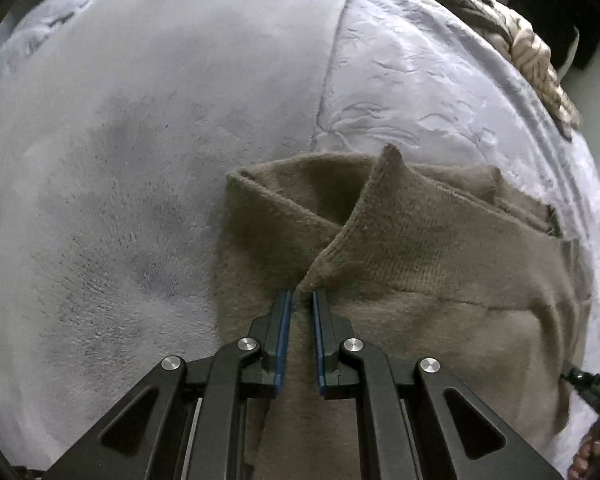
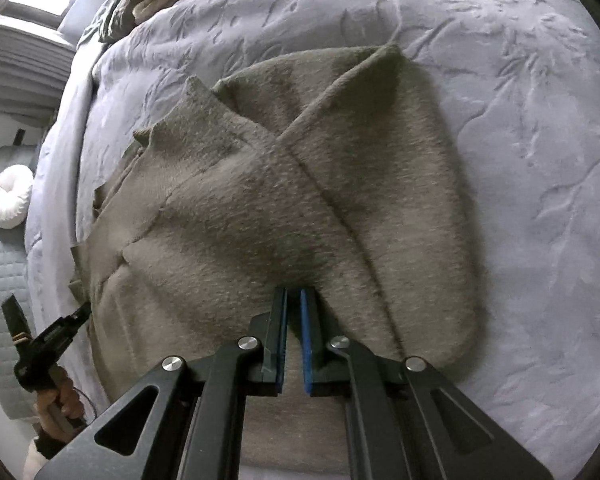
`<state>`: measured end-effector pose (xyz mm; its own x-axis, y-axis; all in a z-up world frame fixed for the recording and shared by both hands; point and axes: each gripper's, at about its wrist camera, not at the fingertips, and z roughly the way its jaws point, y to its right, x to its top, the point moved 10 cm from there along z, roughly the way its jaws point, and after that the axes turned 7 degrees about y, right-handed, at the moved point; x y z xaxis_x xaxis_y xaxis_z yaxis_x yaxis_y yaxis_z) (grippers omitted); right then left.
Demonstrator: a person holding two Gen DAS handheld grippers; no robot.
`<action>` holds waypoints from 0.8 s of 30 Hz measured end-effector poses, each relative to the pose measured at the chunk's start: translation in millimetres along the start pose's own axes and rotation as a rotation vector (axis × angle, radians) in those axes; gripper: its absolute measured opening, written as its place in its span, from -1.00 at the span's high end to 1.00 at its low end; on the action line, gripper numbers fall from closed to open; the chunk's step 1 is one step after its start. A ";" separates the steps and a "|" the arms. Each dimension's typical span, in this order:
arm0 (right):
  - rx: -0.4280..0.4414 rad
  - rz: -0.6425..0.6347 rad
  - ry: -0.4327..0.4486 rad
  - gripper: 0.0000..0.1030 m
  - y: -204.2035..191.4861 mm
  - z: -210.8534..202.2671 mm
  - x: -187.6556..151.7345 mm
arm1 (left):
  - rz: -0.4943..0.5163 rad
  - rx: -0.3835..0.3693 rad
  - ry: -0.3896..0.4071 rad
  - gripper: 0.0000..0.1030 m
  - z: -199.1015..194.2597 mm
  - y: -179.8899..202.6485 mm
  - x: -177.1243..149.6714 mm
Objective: Fold small clothes
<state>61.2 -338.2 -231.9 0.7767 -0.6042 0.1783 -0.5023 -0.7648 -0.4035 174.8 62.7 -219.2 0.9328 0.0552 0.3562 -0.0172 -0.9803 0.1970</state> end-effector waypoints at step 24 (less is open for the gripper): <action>0.038 0.007 -0.085 0.81 -25.4 -42.4 -75.9 | 0.083 0.115 -0.082 -1.00 -86.5 -6.0 -92.9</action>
<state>-1.1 -282.4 -197.1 0.8036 -0.5869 0.0990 -0.4941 -0.7505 -0.4389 57.1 79.9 -174.4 0.9563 -0.0377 0.2898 -0.0582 -0.9963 0.0626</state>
